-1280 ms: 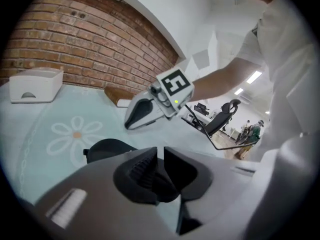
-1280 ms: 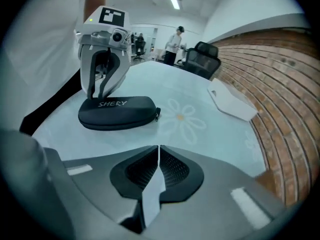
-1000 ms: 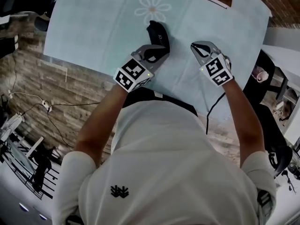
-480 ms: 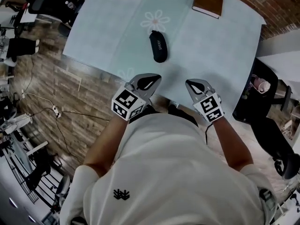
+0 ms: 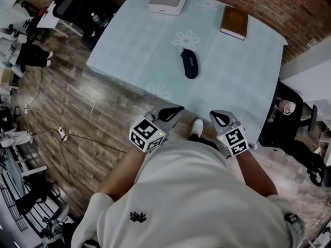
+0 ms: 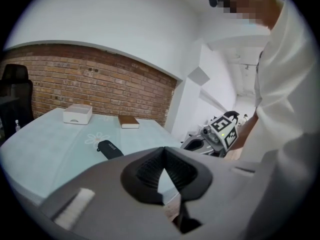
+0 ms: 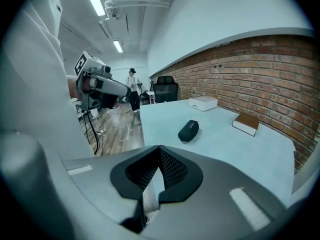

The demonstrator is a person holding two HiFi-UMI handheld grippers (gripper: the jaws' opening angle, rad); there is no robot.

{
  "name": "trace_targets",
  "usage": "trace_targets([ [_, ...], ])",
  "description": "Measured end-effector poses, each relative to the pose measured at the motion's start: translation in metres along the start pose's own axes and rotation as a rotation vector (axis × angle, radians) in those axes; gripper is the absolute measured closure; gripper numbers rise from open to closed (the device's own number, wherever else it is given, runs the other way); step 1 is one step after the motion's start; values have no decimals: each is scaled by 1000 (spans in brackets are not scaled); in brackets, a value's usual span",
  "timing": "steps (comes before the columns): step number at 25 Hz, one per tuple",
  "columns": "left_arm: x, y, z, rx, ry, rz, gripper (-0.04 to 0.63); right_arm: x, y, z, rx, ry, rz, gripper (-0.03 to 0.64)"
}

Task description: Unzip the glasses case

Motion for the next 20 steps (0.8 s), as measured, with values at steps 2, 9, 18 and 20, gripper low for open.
trace_targets([
  [2,26,5,5,13,-12,29,543,0,-7,-22,17,-2,15,615],
  [9,131,52,27,42,-47,54,543,-2,-18,-123,35,-20,25,615],
  [18,215,114,47,75,-85,50,543,13,-10,-218,39,-28,23,615],
  [20,222,116,51,68,-87,63,543,16,-10,-230,49,-31,17,615],
])
Point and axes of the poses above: the fingertips, and each gripper's own axes: x backward along the fingers, z to its right, y out of its underside, the point moved 2 cm from there along x, backward along the fingers, and after that the axes turned 2 degrees about y, right-handed, at the moved point
